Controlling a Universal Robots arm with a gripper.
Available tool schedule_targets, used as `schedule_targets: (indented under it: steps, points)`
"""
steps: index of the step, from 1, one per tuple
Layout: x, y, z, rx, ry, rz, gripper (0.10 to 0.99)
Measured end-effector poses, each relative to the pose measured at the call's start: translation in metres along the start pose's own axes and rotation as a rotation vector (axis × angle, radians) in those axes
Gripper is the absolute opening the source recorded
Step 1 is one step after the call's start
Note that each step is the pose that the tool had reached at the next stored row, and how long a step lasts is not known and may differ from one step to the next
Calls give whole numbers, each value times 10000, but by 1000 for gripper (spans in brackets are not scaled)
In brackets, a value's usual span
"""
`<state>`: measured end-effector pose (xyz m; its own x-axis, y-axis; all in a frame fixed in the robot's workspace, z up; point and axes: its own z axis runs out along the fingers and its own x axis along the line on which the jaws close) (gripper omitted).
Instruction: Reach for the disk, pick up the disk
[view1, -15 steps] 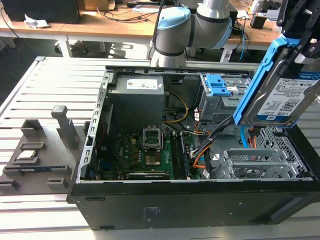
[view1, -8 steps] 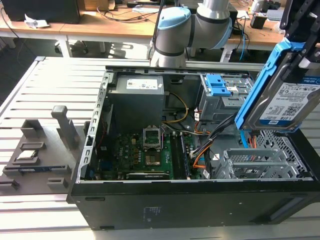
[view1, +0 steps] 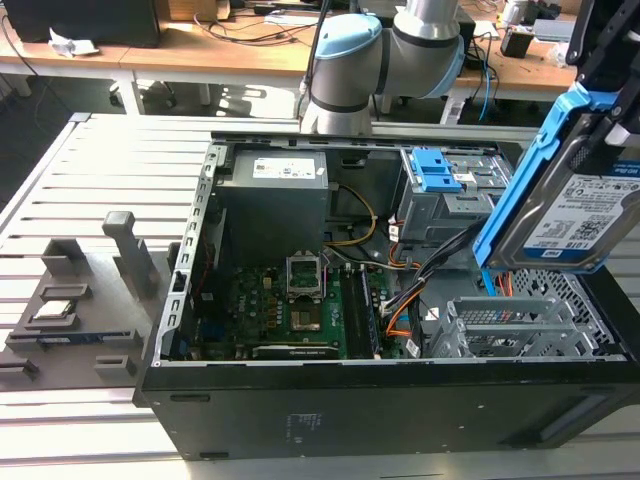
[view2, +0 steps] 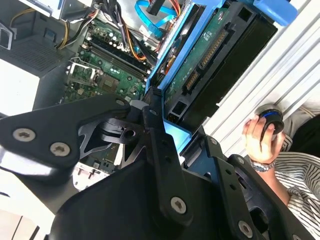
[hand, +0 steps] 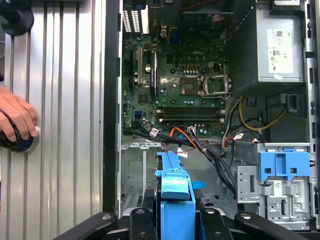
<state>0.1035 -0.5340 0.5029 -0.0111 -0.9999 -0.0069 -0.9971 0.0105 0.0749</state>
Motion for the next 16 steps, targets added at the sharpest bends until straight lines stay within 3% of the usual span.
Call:
schedule_targets:
  steps: [4, 16]
  points:
    - [41, -2, 14, 0, -1, 0, 365]
    - [91, -15, 188, -4, 1, 0, 365]
